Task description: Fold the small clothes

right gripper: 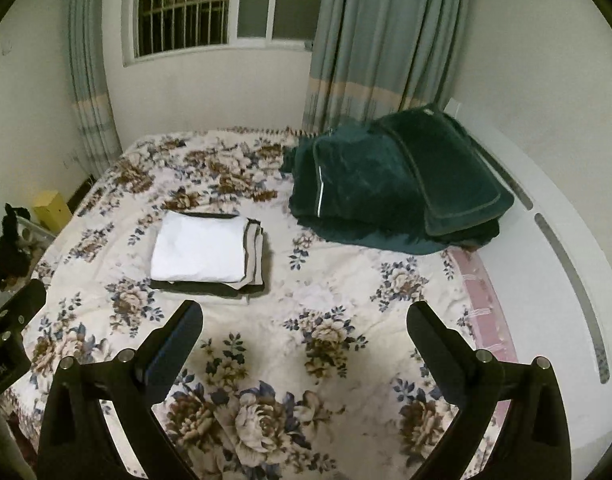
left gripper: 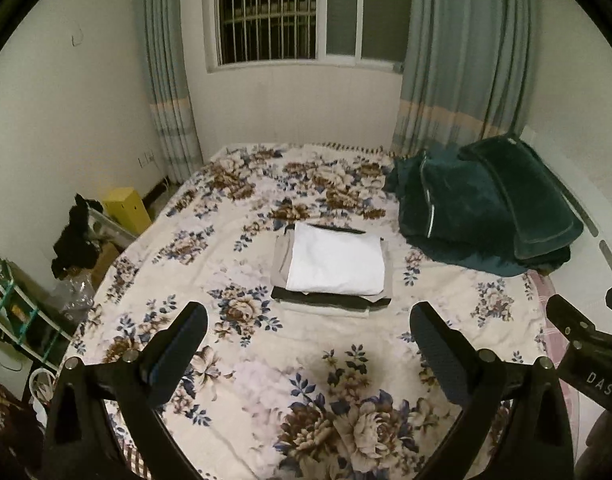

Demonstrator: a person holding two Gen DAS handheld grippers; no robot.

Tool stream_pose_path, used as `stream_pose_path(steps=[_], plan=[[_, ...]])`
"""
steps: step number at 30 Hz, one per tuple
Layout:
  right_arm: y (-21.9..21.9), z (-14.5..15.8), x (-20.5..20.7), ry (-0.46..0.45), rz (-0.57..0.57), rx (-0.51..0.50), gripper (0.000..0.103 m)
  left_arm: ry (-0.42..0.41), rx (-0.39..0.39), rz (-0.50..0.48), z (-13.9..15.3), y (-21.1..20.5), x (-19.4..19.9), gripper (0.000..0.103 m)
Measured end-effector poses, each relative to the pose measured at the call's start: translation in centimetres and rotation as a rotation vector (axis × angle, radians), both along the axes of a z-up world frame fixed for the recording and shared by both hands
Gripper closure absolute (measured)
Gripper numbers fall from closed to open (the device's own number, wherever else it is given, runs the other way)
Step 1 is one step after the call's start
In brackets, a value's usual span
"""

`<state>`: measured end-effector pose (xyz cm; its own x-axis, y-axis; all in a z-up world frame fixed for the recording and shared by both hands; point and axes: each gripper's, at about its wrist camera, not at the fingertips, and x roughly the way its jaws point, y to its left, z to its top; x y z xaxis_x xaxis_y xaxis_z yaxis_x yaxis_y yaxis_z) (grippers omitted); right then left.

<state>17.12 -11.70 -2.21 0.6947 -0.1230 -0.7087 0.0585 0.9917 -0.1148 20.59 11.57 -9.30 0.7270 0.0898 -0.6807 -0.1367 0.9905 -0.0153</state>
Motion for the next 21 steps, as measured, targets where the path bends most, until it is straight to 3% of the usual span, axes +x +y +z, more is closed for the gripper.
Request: stream_pose_path(steps=[12, 21], plan=[[-0.4, 6.3, -8.3, -0.111, 0.045, 0.014, 0.0, -0.078, 0.021, -0.01, 4.0, -0.7, -6.3, 0.0], [-0.4, 7.3, -9.2, -0.131, 0.077, 0.028, 0.0, -0.115, 0.034, 0.01, 5.0, -1.0, -8.4, 0.0]])
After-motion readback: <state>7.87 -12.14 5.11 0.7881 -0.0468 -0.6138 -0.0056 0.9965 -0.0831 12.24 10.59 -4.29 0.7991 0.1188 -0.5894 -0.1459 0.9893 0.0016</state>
